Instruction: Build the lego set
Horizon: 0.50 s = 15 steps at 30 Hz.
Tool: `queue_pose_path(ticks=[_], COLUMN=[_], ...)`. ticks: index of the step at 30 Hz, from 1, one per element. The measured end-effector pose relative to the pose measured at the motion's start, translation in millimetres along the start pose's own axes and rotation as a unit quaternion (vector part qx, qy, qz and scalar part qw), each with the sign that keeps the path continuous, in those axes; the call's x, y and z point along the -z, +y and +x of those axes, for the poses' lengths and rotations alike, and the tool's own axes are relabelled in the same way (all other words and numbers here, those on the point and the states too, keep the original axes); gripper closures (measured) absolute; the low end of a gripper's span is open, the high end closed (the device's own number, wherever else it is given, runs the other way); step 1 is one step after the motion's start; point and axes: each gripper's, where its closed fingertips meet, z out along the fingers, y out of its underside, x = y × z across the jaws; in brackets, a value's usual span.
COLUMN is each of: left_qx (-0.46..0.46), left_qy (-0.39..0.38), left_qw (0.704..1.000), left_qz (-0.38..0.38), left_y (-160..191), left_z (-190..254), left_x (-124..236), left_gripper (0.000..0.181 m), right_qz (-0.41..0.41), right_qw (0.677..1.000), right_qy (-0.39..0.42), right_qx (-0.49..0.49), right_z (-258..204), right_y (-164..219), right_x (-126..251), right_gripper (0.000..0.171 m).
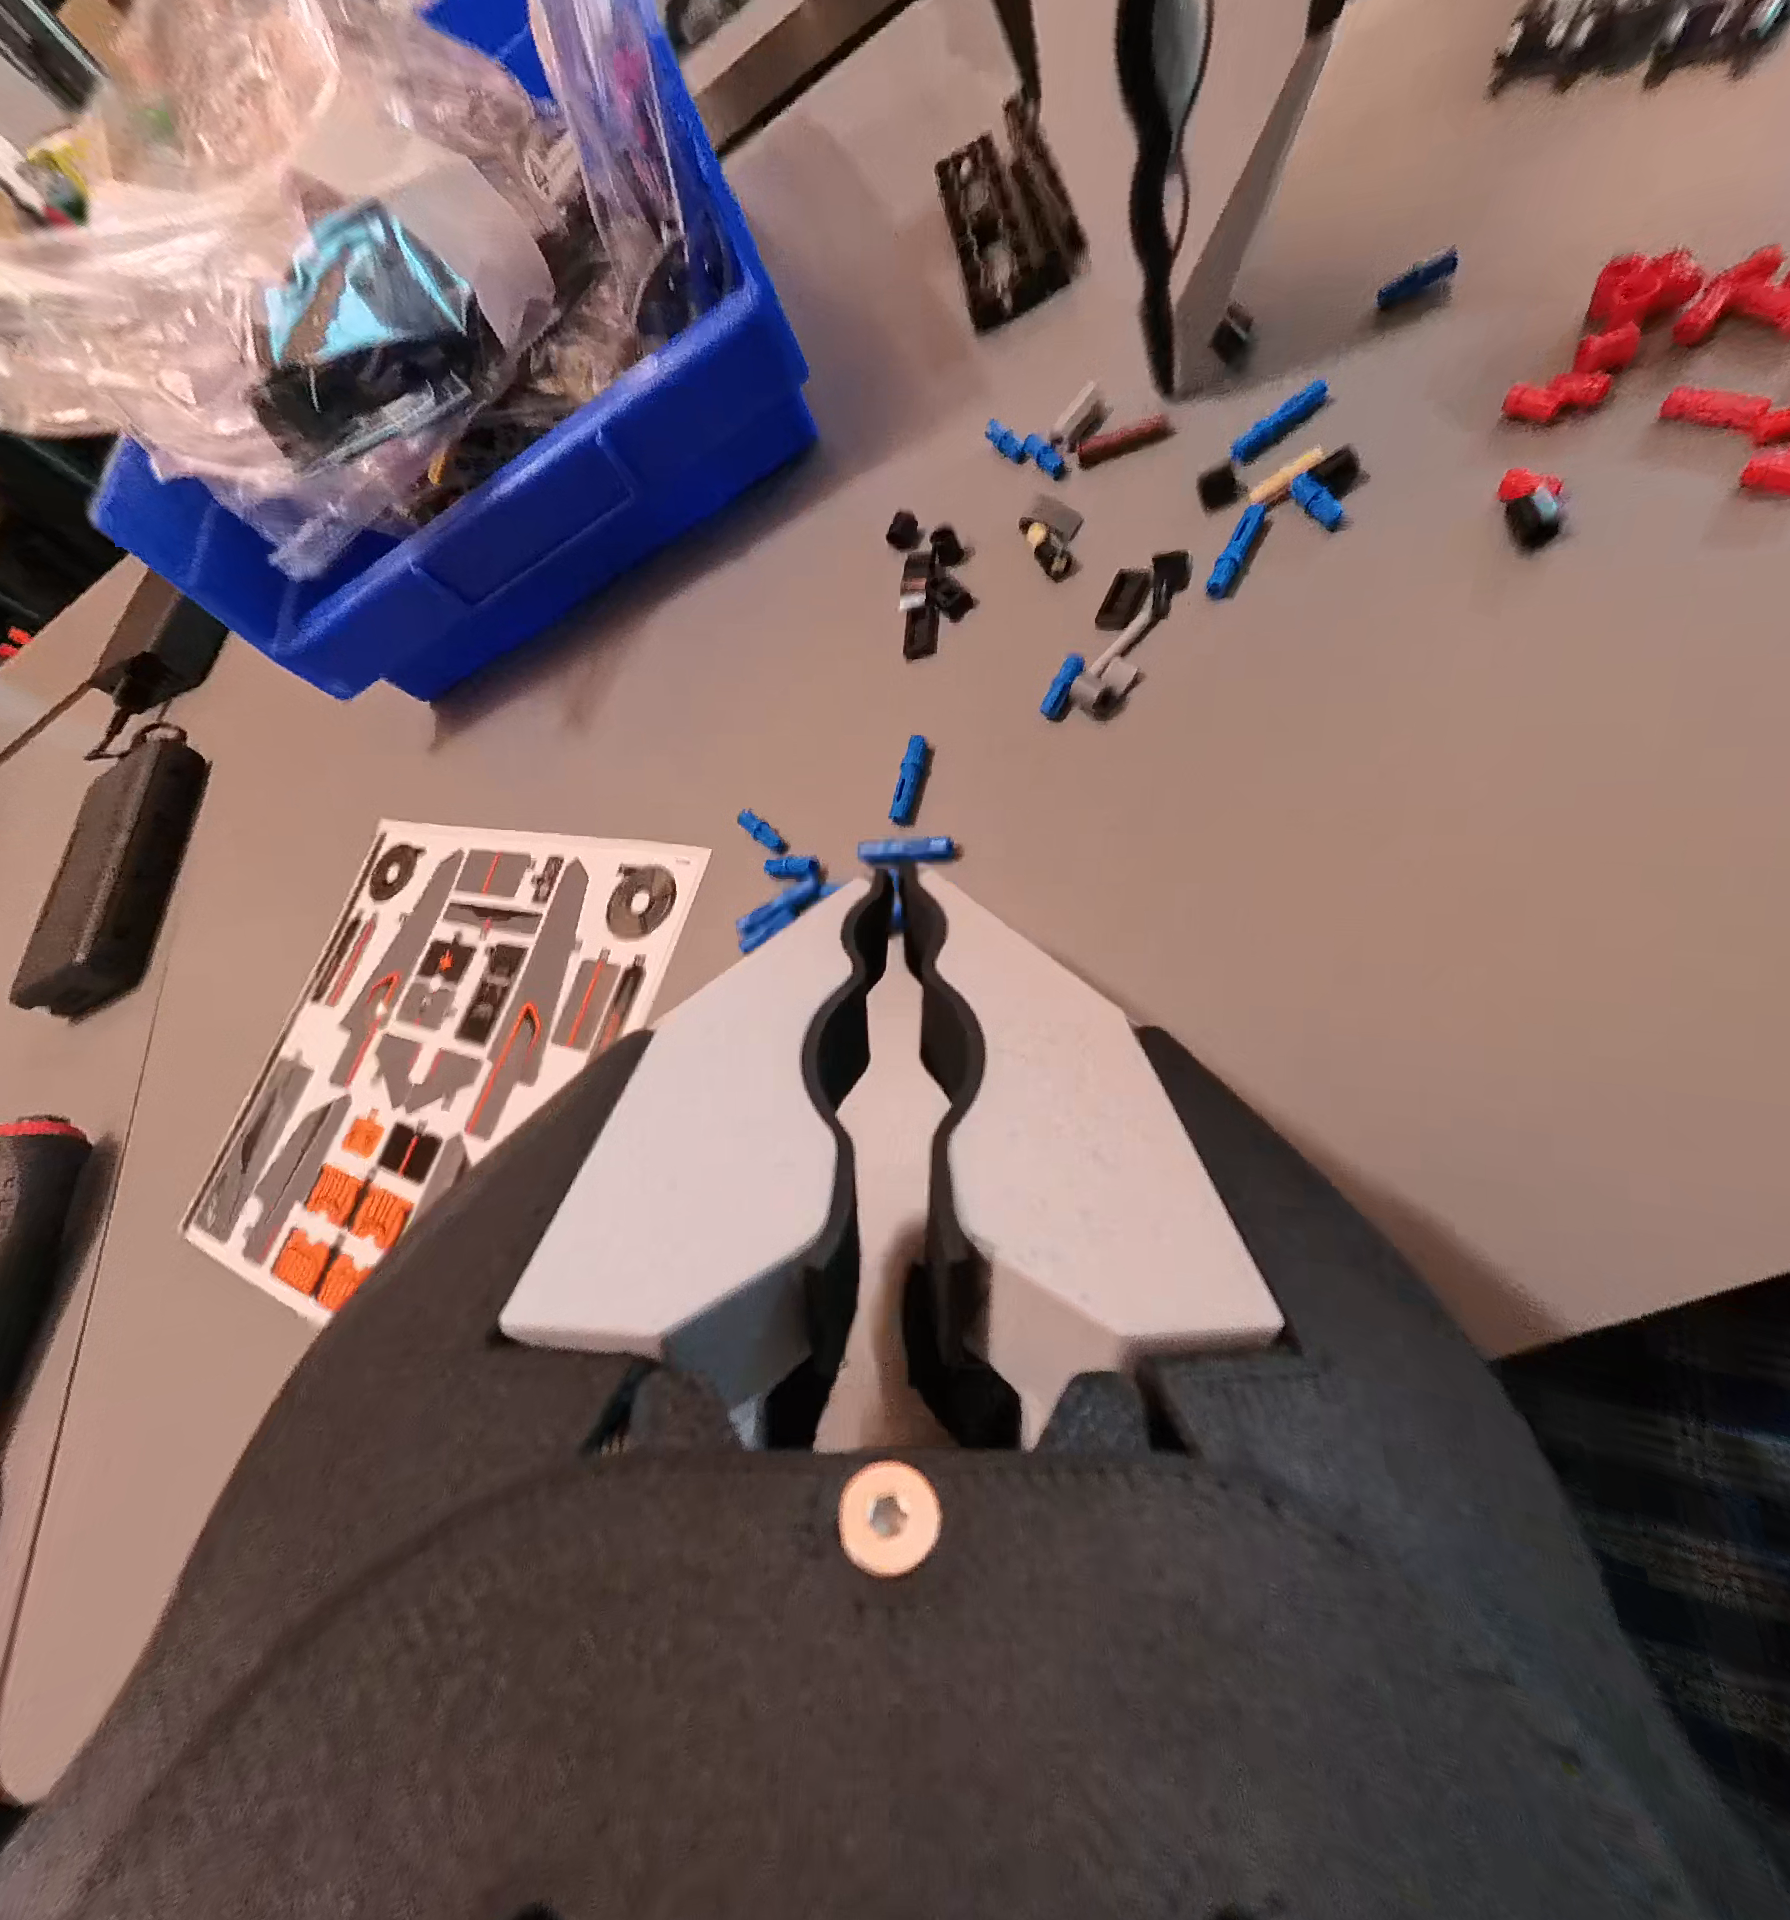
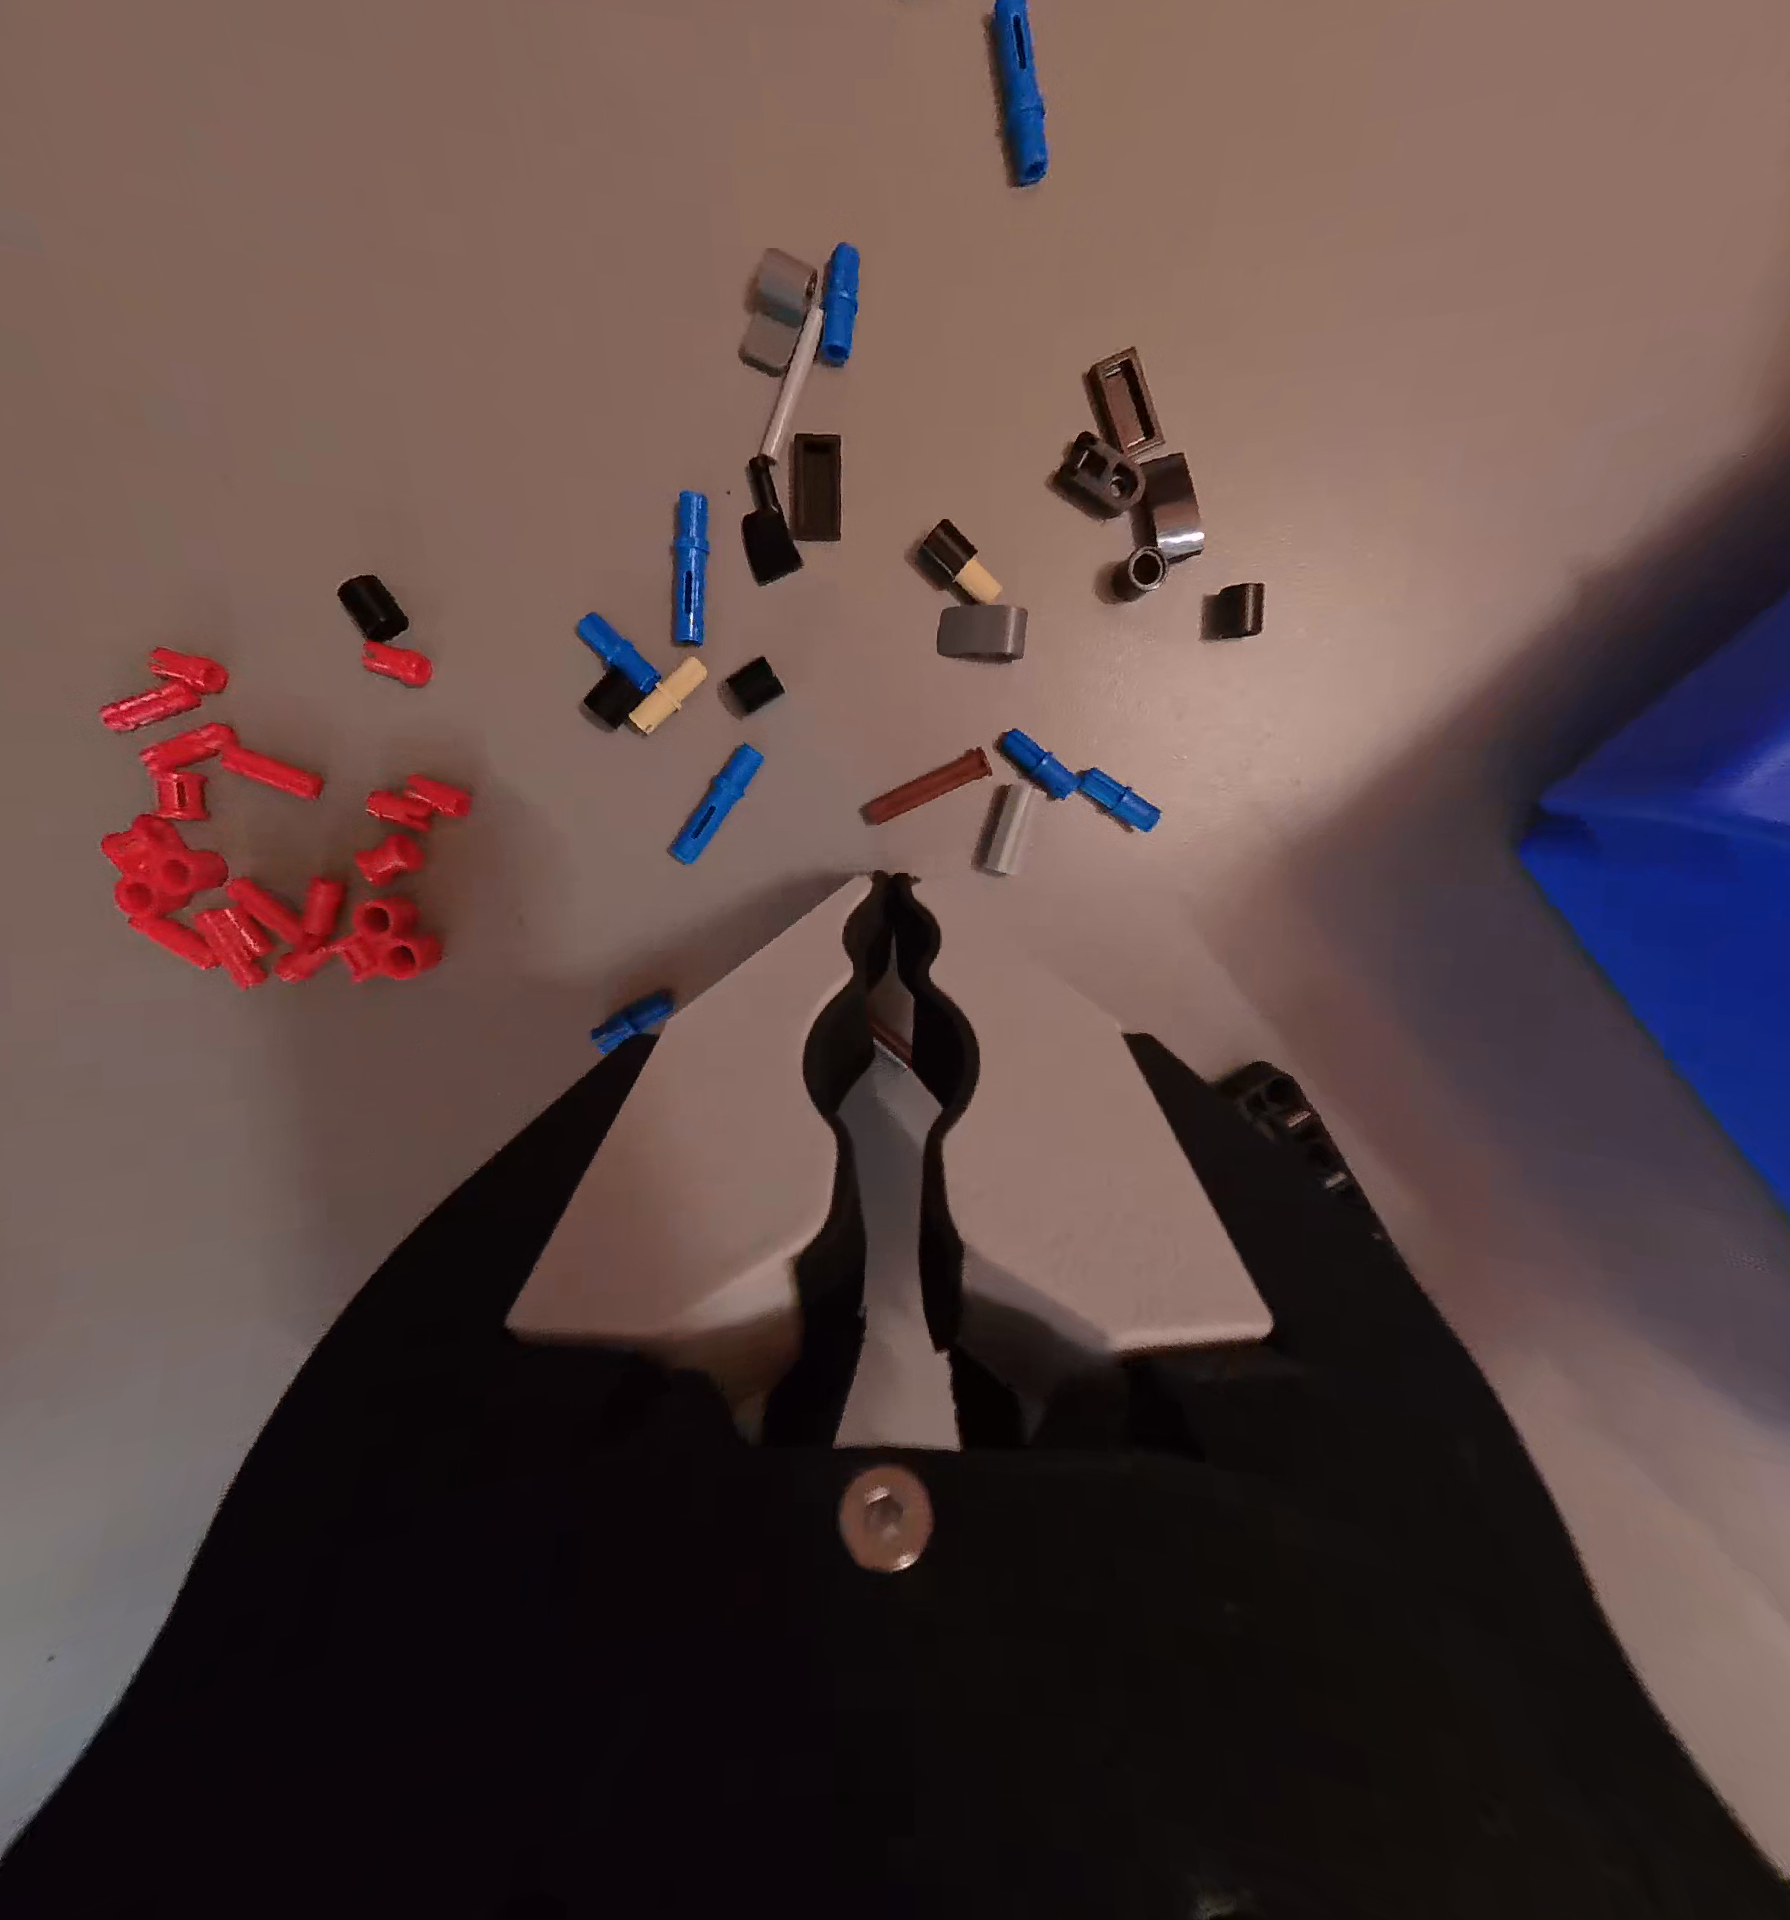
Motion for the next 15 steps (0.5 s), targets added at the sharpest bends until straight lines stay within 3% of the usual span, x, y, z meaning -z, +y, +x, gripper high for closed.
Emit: queue_pose_path(ticks=[6,8,15], left_qx=[0.002,-0.009,-0.022], left_qy=[0.071,0.077,0.106], left_qw=[0.997,0.997,0.993], left_qz=[0.017,0.018,-0.044], left_y=[-55,-69,-59], left_z=[37,43,52], left_x=[-21,-33,-61], left_gripper=[0.164,0.162,0.168], right_qz=[0.023,0.024,0.034], right_qw=[1.0,0.999,0.998], right_qy=[0.007,0.005,-0.034], right_qx=[-0.015,-0.028,-0.028], right_z=[-4,-7,-49], right_y=[4,7,7], right_x=[4,8,27], right_gripper=[0.171,0.161,0.155])
